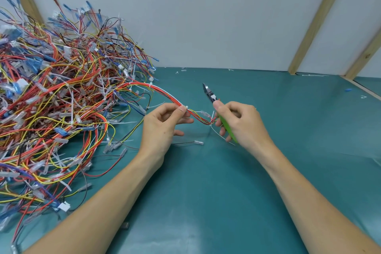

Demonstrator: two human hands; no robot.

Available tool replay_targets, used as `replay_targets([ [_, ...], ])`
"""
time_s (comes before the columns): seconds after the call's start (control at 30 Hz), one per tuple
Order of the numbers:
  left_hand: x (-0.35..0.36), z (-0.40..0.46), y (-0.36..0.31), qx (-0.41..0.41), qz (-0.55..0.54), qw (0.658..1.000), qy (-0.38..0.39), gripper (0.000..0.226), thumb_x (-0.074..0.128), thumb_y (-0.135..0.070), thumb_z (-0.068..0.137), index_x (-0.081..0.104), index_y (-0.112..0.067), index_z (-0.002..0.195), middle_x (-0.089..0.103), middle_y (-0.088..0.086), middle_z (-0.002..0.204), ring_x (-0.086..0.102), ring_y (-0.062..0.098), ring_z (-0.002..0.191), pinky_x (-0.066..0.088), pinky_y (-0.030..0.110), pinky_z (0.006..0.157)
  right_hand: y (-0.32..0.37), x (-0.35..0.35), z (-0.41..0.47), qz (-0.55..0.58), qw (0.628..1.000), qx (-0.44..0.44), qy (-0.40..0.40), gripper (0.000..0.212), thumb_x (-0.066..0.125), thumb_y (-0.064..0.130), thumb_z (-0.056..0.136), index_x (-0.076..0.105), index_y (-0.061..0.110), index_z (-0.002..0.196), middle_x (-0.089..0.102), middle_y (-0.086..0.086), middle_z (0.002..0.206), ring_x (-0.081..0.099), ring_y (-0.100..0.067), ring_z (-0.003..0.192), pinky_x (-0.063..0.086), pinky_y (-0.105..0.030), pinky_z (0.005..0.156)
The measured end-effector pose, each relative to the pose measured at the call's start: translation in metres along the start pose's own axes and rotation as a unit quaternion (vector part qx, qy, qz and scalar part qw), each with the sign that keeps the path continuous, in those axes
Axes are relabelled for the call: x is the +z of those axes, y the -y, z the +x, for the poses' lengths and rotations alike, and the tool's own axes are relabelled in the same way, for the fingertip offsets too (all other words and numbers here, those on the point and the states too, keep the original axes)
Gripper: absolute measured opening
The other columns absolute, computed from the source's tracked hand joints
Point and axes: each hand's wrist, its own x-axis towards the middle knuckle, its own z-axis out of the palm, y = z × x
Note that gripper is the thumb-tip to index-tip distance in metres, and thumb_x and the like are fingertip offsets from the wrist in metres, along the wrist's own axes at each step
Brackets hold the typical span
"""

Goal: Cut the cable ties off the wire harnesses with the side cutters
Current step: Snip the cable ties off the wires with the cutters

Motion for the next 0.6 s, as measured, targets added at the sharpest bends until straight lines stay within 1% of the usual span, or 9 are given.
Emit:
replay_targets([
  [0.07,0.001,0.001,0.001,-0.007,-0.002,1.0,0.004,0.009,0.066,-0.019,0.096,0.065,-0.011,0.091,0.077,0.004,0.087,0.077,0.021,0.086,0.053,0.023,0.053,0.0,0.006,-0.001,0.033,0.999,0.004,0.01,0.038,0.074,0.048,0.089,0.068,0.011,0.085,0.073,0.001,0.076,0.065,-0.017,0.059,0.054,-0.036,0.053],
  [0.1,0.002,0.001,0.001,-0.012,-0.004,1.0,0.006,0.009,0.065,-0.019,0.097,0.064,-0.012,0.091,0.077,0.004,0.087,0.077,0.022,0.085,0.053,0.024,0.052,0.001,0.01,-0.002,0.037,0.999,0.001,0.009,0.031,0.078,0.042,0.086,0.068,0.012,0.086,0.073,0.004,0.079,0.065,-0.02,0.06,0.055,-0.038,0.055],
  [0.13,0.002,0.001,0.001,-0.016,-0.008,1.0,0.007,0.01,0.064,-0.018,0.097,0.063,-0.013,0.089,0.077,0.004,0.087,0.077,0.022,0.085,0.053,0.024,0.052,0.001,0.014,-0.003,0.032,0.999,-0.006,0.003,0.024,0.08,0.034,0.085,0.067,0.014,0.088,0.072,0.005,0.082,0.065,-0.025,0.063,0.057,-0.042,0.058],
  [0.2,0.001,0.001,0.001,-0.023,-0.014,1.0,0.009,0.011,0.062,-0.017,0.098,0.062,-0.014,0.087,0.077,0.006,0.088,0.077,0.023,0.085,0.053,0.025,0.052,0.0,0.022,-0.004,0.018,0.999,-0.018,-0.021,0.017,0.08,0.024,0.084,0.066,0.017,0.09,0.073,0.005,0.09,0.066,-0.036,0.078,0.059,-0.052,0.069],
  [0.27,0.002,0.002,0.002,-0.027,-0.013,0.999,0.014,0.01,0.063,-0.017,0.097,0.062,-0.014,0.087,0.077,0.005,0.087,0.076,0.023,0.085,0.053,0.024,0.052,0.0,0.026,-0.004,0.014,0.999,-0.017,-0.043,0.016,0.079,0.024,0.085,0.065,0.019,0.091,0.072,0.01,0.092,0.068,-0.032,0.084,0.058,-0.054,0.075],
  [0.33,0.002,0.001,0.003,-0.024,-0.006,0.999,0.02,0.006,0.065,-0.017,0.095,0.065,-0.012,0.092,0.077,0.003,0.085,0.076,0.023,0.084,0.054,0.024,0.052,-0.001,0.025,-0.003,0.015,0.999,-0.015,-0.05,0.014,0.078,0.023,0.086,0.064,0.02,0.089,0.073,0.01,0.09,0.069,-0.027,0.084,0.058,-0.054,0.076],
  [0.4,0.003,0.0,0.005,-0.01,0.013,1.0,0.022,0.006,0.068,-0.016,0.094,0.068,-0.01,0.096,0.078,0.004,0.084,0.077,0.022,0.083,0.054,0.024,0.052,-0.002,0.025,-0.003,0.02,0.998,-0.021,-0.048,0.014,0.077,0.017,0.087,0.063,0.018,0.087,0.073,0.007,0.085,0.069,-0.021,0.078,0.059,-0.052,0.074],
  [0.5,0.003,0.001,0.008,0.006,0.053,0.998,0.026,0.005,0.071,-0.014,0.092,0.07,-0.01,0.093,0.077,0.005,0.083,0.076,0.021,0.079,0.055,0.027,0.051,-0.003,0.024,-0.002,0.027,0.998,-0.022,-0.046,0.015,0.076,0.013,0.087,0.061,0.016,0.087,0.071,0.008,0.077,0.067,-0.013,0.071,0.059,-0.046,0.072],
  [0.6,0.003,0.0,0.01,-0.006,0.101,0.995,0.024,0.006,0.073,-0.02,0.089,0.071,-0.014,0.088,0.076,0.002,0.079,0.075,0.019,0.072,0.052,0.027,0.047,-0.003,0.022,-0.001,0.047,0.997,-0.029,-0.047,0.019,0.077,0.009,0.086,0.06,0.017,0.085,0.07,0.008,0.075,0.067,-0.013,0.071,0.057,-0.039,0.07],
])
